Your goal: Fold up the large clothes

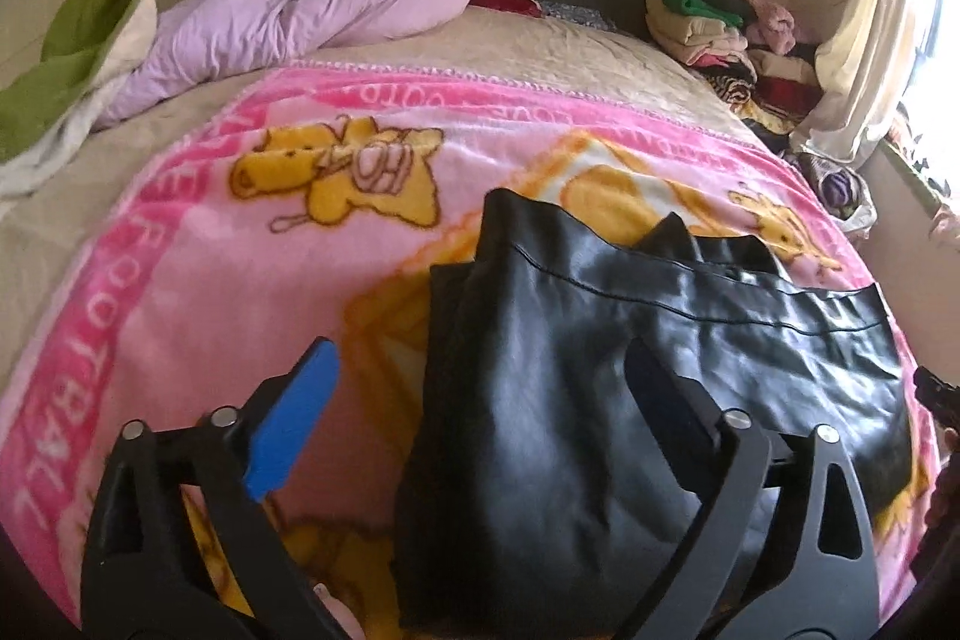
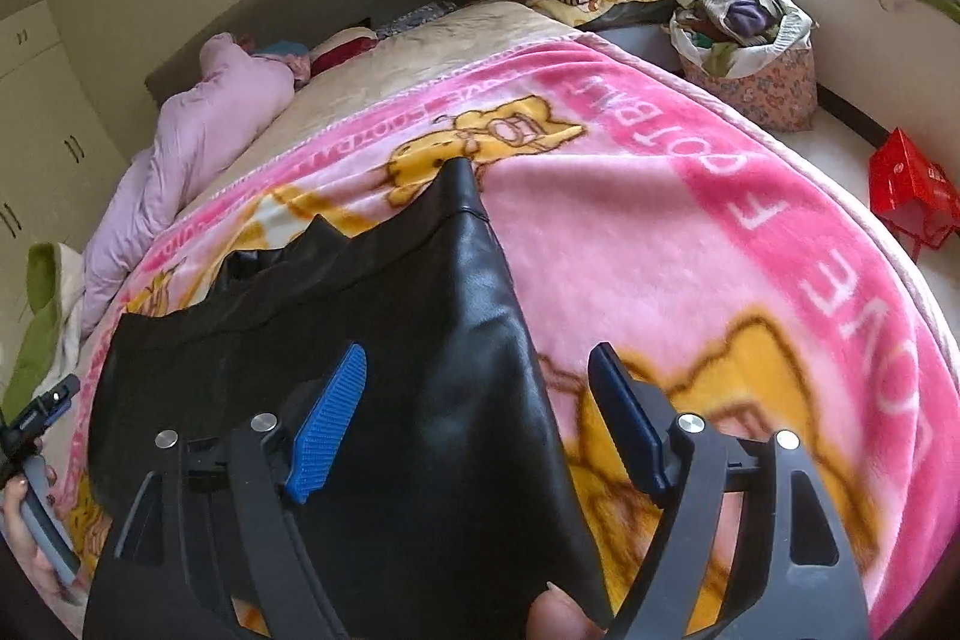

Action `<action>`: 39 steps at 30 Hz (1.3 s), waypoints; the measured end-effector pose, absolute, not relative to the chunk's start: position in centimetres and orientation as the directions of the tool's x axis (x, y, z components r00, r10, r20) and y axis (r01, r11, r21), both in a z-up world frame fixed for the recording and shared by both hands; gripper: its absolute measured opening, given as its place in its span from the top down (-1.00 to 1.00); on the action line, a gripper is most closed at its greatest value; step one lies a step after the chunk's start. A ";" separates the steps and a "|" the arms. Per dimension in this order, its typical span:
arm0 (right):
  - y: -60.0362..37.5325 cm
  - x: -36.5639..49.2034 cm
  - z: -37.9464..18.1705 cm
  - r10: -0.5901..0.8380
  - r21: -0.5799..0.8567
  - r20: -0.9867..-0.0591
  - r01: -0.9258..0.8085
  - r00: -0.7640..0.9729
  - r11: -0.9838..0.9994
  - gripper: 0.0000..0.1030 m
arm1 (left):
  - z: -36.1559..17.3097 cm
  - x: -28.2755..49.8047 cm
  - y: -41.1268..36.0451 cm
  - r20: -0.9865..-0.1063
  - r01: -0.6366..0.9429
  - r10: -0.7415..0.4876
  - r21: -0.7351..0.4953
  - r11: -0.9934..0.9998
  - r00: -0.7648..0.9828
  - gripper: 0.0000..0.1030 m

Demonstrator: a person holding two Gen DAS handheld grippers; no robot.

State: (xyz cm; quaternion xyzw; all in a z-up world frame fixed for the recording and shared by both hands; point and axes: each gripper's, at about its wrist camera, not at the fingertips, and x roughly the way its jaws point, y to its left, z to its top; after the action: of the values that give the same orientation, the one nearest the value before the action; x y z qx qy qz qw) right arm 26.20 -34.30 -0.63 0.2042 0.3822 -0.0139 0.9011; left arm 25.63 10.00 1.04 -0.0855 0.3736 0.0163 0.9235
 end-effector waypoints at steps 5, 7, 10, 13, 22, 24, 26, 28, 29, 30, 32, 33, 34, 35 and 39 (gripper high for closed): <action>-35.0 24.5 -0.2 0.136 0.371 -0.682 0.180 0.719 0.911 -0.48 | 1.0 24.0 9.0 -0.694 -0.077 -0.021 -0.110 0.991 0.720 -0.81; -35.3 23.9 -0.1 0.141 0.383 -0.673 0.180 0.727 0.906 -0.48 | 0.9 23.4 8.7 -0.698 -0.073 -0.026 -0.111 0.991 0.716 -0.82; -35.7 23.1 0.1 0.152 0.399 -0.665 0.177 0.731 0.900 -0.48 | 0.8 22.7 8.2 -0.699 -0.065 -0.030 -0.110 0.992 0.714 -0.82; -35.8 22.6 0.0 0.150 0.393 -0.669 0.175 0.728 0.903 -0.48 | 0.7 22.1 7.7 -0.701 -0.052 -0.035 -0.103 0.993 0.712 -0.82; -35.5 21.2 -1.6 0.168 0.390 -0.699 0.173 0.696 0.904 -0.48 | -0.4 20.3 4.6 -0.722 0.011 -0.051 -0.060 0.998 0.690 -0.81; -35.5 21.1 -2.4 0.176 0.397 -0.710 0.182 0.682 0.900 -0.48 | -0.9 20.0 3.6 -0.735 0.041 -0.065 -0.051 0.998 0.675 -0.82; -35.5 21.0 -3.3 0.180 0.398 -0.727 0.194 0.663 0.896 -0.48 | -1.6 19.8 2.7 -0.754 0.054 -0.064 -0.038 0.998 0.653 -0.82; -35.4 20.9 -4.3 0.172 0.386 -0.751 0.212 0.637 0.898 -0.48 | -2.7 19.7 1.9 -0.780 0.055 -0.044 -0.013 0.998 0.625 -0.82; -35.4 20.8 -4.8 0.169 0.380 -0.763 0.222 0.624 0.898 -0.48 | -3.2 19.7 1.5 -0.785 0.053 -0.018 0.020 0.998 0.619 -0.82; -35.4 20.8 -5.4 0.172 0.384 -0.770 0.232 0.614 0.894 -0.48 | -3.5 19.7 1.4 -0.785 0.054 -0.007 0.033 0.998 0.619 -0.82; -35.7 20.8 -6.1 0.185 0.408 -0.770 0.248 0.610 0.879 -0.52 | -4.2 19.7 1.3 -0.785 0.045 0.000 0.036 0.998 0.620 -0.82; -35.8 20.7 -6.4 0.191 0.421 -0.768 0.256 0.611 0.870 -0.55 | -4.5 19.7 1.3 -0.781 0.045 0.001 0.038 0.998 0.625 -0.82; -36.0 20.6 -6.6 0.198 0.433 -0.765 0.263 0.613 0.862 -0.56 | -4.6 19.6 1.3 -0.779 0.046 0.002 0.039 0.998 0.627 -0.82; -36.0 20.5 -6.5 0.198 0.437 -0.763 0.265 0.616 0.859 -0.56 | -4.7 19.6 1.3 -0.777 0.045 0.004 0.041 0.998 0.630 -0.82; -35.2 19.8 -4.7 0.174 0.400 -0.759 0.239 0.627 0.885 -0.56 | -4.2 19.1 1.3 -0.767 0.029 0.016 0.045 0.999 0.642 -0.82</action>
State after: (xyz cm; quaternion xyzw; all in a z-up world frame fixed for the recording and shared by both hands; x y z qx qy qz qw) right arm 19.77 -35.22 -4.72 0.2392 0.4313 -0.0189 0.8697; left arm 19.07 1.30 -4.21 0.0265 0.4233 -0.0036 0.9056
